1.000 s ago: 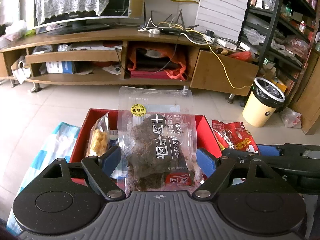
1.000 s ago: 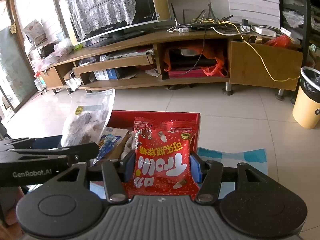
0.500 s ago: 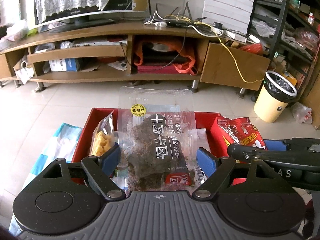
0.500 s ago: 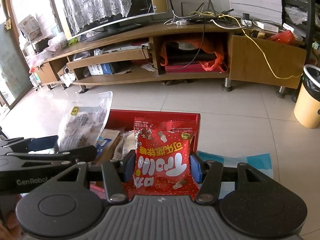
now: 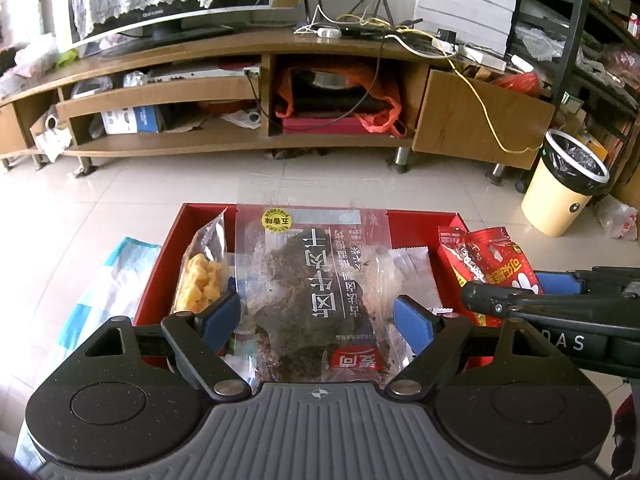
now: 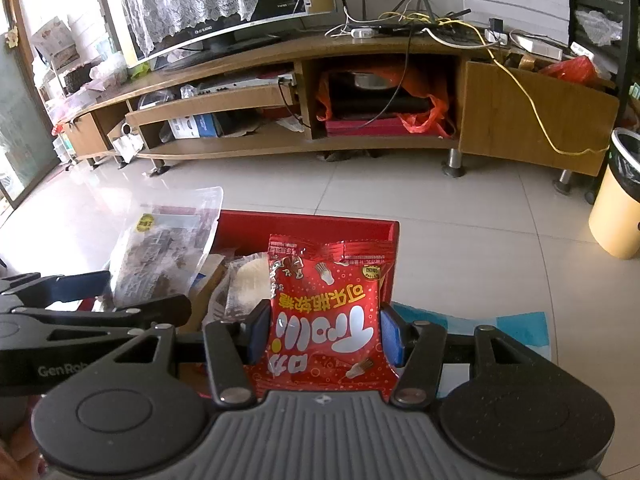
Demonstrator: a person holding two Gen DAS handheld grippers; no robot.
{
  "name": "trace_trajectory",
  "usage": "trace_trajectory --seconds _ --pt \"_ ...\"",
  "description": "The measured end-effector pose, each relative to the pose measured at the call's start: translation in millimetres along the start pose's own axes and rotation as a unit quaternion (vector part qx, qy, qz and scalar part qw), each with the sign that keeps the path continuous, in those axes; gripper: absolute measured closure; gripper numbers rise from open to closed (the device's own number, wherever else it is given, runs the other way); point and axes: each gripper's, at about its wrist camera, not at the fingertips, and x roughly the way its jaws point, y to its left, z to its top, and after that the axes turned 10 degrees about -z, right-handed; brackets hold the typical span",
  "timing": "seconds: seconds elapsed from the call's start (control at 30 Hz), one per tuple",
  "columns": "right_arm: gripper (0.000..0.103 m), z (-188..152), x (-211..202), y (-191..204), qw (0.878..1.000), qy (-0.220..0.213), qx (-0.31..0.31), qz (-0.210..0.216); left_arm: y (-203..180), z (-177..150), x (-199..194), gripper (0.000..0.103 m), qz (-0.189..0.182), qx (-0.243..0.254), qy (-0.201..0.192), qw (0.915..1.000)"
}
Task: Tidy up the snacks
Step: 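Lower the Trolli bag and jerky bag into the red box and open both tools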
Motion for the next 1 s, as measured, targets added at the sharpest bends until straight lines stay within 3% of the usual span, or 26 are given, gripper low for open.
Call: trace_trajectory --seconds 0.63,1.0 --pt "0.048 0 9 3 1.000 0.004 -0.006 -0.010 4 -1 2 0.009 0.020 -0.004 0.009 0.9998" --pt "0.042 -1 -7 -2 1.000 -0.006 0.002 -0.013 -2 2 -25 0.006 0.036 0.006 -0.023 0.9991"
